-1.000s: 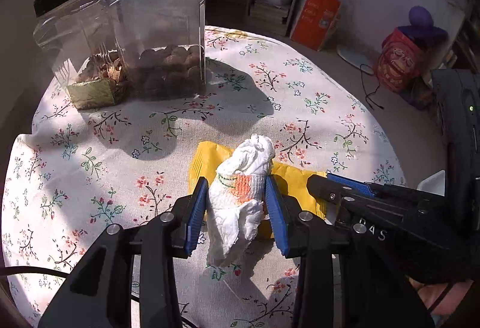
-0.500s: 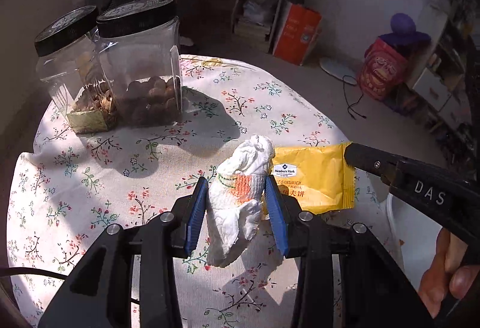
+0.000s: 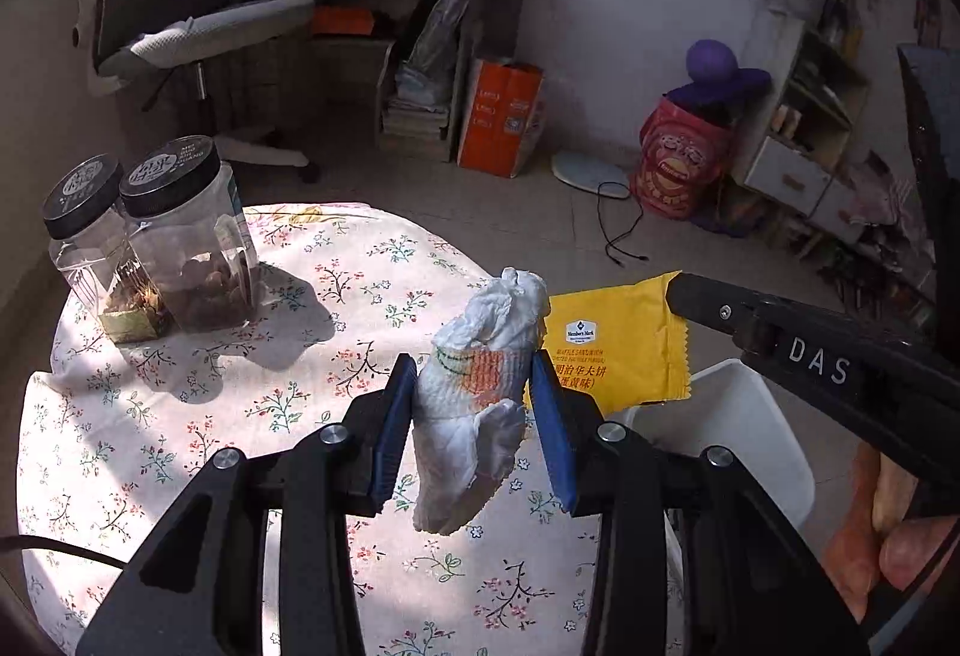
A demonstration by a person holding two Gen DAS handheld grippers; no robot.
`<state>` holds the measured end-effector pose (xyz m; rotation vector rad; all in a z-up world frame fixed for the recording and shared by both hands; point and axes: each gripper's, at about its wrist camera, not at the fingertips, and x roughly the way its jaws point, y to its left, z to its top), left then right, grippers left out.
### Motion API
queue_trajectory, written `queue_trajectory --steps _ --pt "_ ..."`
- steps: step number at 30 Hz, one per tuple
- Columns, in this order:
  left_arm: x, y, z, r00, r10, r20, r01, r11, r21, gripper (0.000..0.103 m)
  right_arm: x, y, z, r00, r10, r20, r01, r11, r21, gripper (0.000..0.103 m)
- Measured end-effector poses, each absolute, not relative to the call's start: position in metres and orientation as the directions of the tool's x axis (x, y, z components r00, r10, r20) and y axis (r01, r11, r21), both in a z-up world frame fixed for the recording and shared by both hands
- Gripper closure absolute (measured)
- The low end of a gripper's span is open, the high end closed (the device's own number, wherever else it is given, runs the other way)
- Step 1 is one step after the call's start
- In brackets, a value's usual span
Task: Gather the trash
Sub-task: 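Carry the tissue and yellow packet over the white bin and open both tools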
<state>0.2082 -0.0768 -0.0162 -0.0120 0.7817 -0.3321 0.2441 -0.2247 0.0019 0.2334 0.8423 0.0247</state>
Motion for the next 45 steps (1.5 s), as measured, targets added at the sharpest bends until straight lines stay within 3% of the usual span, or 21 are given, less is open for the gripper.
queue_trajectory --steps 21,34,42,45 --pt "0.148 -0.209 0.016 0.617 -0.447 -0.647 0.468 0.87 -0.156 0.064 0.141 -0.352 0.055 0.734 -0.127 -0.667 0.296 0.944 0.145 0.103" --pt "0.15 -0.248 -0.012 0.557 -0.469 -0.685 0.499 0.849 -0.176 0.064 0.135 -0.393 0.039 0.708 -0.159 -0.688 0.348 0.926 0.144 0.103" --pt "0.161 -0.263 -0.043 0.459 -0.499 -0.735 0.492 0.832 -0.257 0.063 0.137 -0.407 0.026 0.667 -0.165 -0.727 0.368 0.921 0.128 0.103" --pt "0.167 -0.265 -0.056 0.401 -0.521 -0.753 0.477 0.821 -0.314 0.058 0.141 -0.411 0.017 0.637 -0.155 -0.755 0.371 0.92 0.124 0.102"
